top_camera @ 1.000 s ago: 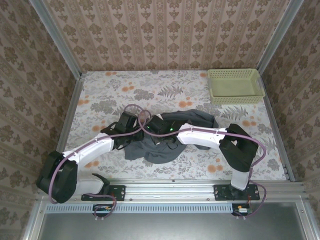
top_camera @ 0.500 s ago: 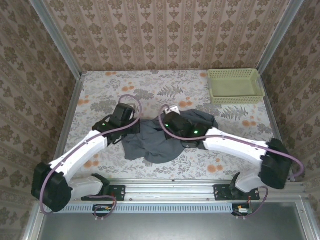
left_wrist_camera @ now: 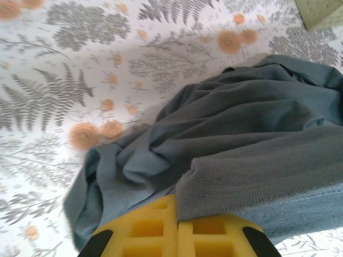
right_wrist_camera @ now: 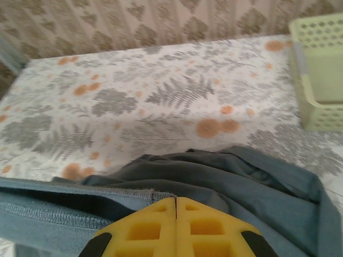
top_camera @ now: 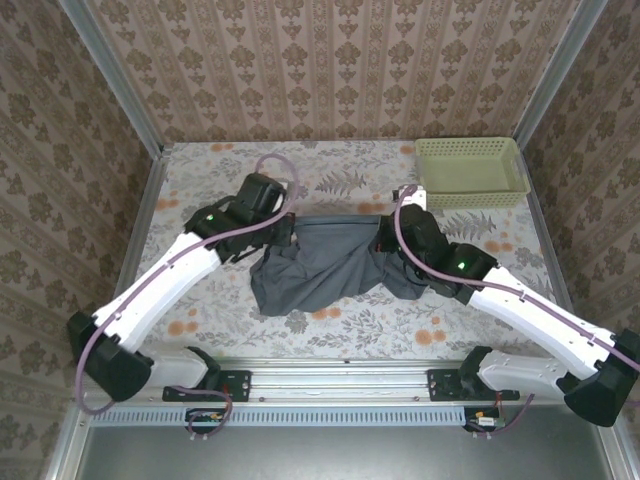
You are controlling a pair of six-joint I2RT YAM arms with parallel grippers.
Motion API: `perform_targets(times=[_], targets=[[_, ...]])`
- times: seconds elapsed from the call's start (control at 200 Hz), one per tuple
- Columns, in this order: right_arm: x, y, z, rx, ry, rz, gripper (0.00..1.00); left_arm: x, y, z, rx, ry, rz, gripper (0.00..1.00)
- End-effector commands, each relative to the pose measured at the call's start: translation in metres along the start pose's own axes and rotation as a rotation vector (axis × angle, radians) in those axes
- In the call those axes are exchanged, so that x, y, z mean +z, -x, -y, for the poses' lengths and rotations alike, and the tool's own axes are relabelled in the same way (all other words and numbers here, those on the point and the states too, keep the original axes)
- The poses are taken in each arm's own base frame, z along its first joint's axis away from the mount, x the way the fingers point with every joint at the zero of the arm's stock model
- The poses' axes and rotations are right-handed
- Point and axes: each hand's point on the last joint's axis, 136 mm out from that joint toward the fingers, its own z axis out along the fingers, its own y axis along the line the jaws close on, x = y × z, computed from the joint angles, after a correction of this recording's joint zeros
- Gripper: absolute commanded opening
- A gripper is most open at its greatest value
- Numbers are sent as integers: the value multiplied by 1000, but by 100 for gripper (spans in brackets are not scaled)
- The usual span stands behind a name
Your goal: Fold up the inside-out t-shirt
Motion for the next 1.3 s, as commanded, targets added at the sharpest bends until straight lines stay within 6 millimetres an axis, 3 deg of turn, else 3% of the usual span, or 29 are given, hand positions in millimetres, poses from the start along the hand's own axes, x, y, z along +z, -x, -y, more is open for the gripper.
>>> perform_targets(times=[0.0, 0.105, 0.21, 0.28, 0.425, 0.505, 0.605, 0.715, 0.815, 0.91, 1.01, 1.12, 1.2, 1.295], targets=[[16, -34, 49, 63, -166, -98, 0, 27, 15, 20, 22, -73, -46, 15], [33, -63, 86, 171, -244, -179, 0, 61, 15, 20, -3, -66, -131, 40], [46, -89, 117, 271, -290, -234, 0, 68, 1, -5, -66, -11, -125, 56], [54, -102, 119, 303, -255, -254, 0, 64, -20, -24, -108, 14, -114, 64], [62, -114, 121, 298, -253, -273, 0, 66, -85, -59, -178, 68, -175, 71], [66, -116, 122, 294, -259, -279, 0, 73, -113, -66, -208, 37, -207, 74], [70, -115, 120, 286, -251, -280, 0, 86, -130, -61, -233, -44, -228, 75], [71, -112, 119, 284, -250, -279, 0, 99, -132, -46, -243, -137, -232, 71], [70, -108, 118, 282, -245, -273, 0, 111, -134, -47, -250, -130, -252, 60], [68, -103, 116, 273, -237, -267, 0, 115, -131, -43, -251, -146, -260, 41], [65, -94, 113, 259, -230, -259, 0, 107, -118, -39, -238, -160, -228, 21], [60, -72, 104, 234, -196, -229, 0, 83, -91, -39, -201, -142, -160, 0], [53, -46, 90, 198, -150, -197, 0, 51, -60, -43, -171, -110, -64, 0], [39, -6, 65, 133, -82, -133, 0, -8, -11, -54, -171, -84, 108, 0]])
